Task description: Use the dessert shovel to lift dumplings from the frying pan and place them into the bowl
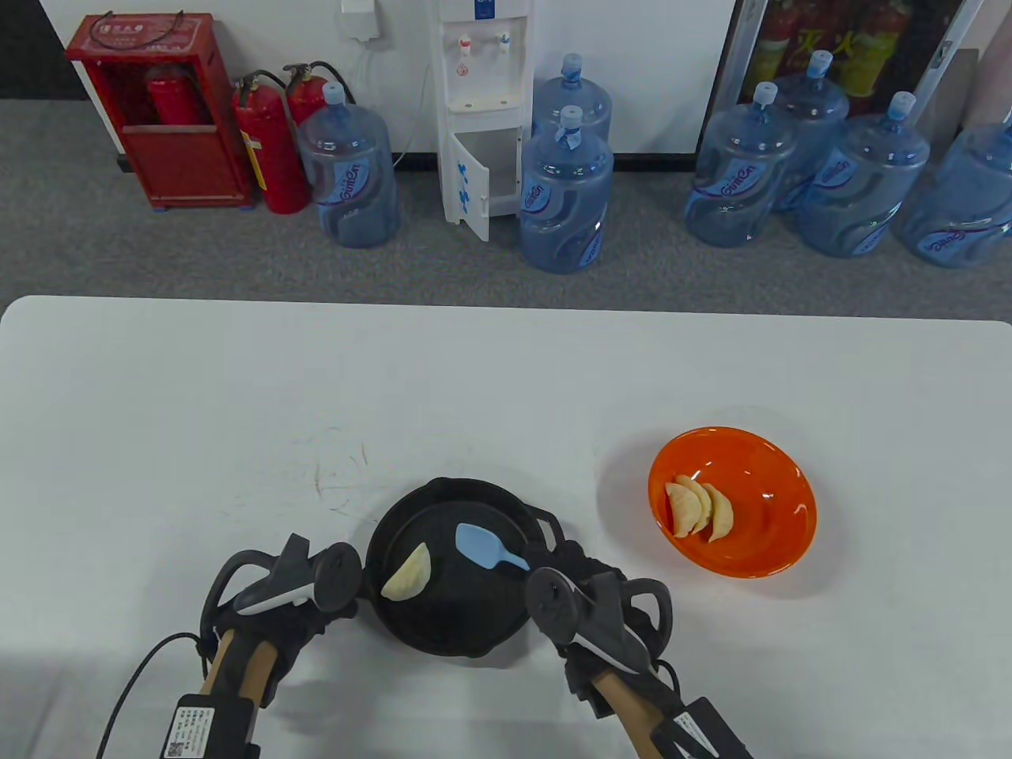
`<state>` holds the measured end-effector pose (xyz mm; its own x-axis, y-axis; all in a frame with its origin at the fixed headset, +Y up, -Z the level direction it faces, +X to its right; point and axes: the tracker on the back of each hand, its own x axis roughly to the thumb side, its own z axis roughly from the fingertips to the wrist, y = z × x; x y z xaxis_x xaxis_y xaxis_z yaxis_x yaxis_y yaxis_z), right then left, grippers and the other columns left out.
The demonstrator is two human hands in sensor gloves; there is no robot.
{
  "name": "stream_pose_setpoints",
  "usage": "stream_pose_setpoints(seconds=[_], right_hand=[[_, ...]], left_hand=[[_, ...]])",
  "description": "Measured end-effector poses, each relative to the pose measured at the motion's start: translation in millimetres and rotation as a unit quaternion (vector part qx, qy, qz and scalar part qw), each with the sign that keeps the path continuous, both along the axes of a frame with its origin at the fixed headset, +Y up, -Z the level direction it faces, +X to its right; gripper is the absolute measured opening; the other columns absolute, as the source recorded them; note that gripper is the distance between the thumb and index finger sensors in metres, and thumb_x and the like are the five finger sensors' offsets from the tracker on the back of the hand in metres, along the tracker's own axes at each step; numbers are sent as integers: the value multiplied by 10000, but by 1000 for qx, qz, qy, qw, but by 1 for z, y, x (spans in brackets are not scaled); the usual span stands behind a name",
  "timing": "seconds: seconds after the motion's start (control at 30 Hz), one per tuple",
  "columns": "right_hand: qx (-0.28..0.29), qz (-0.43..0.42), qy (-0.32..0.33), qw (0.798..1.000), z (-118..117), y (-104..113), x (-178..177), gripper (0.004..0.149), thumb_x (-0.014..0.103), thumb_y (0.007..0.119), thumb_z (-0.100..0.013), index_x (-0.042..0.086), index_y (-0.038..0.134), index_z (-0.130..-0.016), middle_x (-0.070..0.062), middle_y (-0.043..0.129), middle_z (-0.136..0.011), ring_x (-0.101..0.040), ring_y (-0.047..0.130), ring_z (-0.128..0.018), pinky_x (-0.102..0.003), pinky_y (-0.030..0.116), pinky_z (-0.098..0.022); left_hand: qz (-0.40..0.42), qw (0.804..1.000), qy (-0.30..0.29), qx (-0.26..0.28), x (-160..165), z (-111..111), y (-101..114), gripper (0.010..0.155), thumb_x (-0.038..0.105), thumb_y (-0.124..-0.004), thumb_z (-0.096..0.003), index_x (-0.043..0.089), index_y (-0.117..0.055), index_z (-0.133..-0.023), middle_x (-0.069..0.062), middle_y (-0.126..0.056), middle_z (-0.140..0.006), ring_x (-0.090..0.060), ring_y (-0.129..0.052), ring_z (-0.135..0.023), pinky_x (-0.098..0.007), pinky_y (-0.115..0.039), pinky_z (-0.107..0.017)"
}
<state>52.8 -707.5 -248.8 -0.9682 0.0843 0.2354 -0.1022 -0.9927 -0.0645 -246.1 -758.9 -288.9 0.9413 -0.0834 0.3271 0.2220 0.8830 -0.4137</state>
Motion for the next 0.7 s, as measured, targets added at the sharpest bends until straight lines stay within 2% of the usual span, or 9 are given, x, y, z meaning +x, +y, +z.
stream_pose_setpoints(seconds=[0.17, 0.4, 0.7], right_hand=[[3, 23, 18, 1000, 7, -3, -20, 411, 372, 776, -614, 249, 826, -1003, -89, 916, -837, -140, 980, -407, -362, 873, -311], [-12, -10, 10, 1000, 9, -8, -31, 410, 365, 772, -618, 242, 822, -1006, -99, 914, -835, -139, 980, -401, -359, 872, -304], [-16, -20, 33, 999, 13, -23, -43, 422, 356, 758, -624, 234, 795, -1027, -106, 895, -861, -135, 983, -434, -356, 882, -326]], left_hand=[[-2, 1000, -1, -2, 0, 0, 0, 529, 495, -682, -565, 275, -651, -1045, 76, -852, -888, -127, -987, -689, -493, -774, -754], [-6, 1000, -4, -2, 1, 0, 0, 530, 494, -681, -566, 273, -650, -1046, 73, -852, -891, -127, -988, -691, -495, -773, -755], [-7, 1000, -5, -1, 1, 1, 1, 528, 493, -683, -564, 273, -654, -1043, 75, -853, -888, -126, -990, -688, -492, -775, -755]])
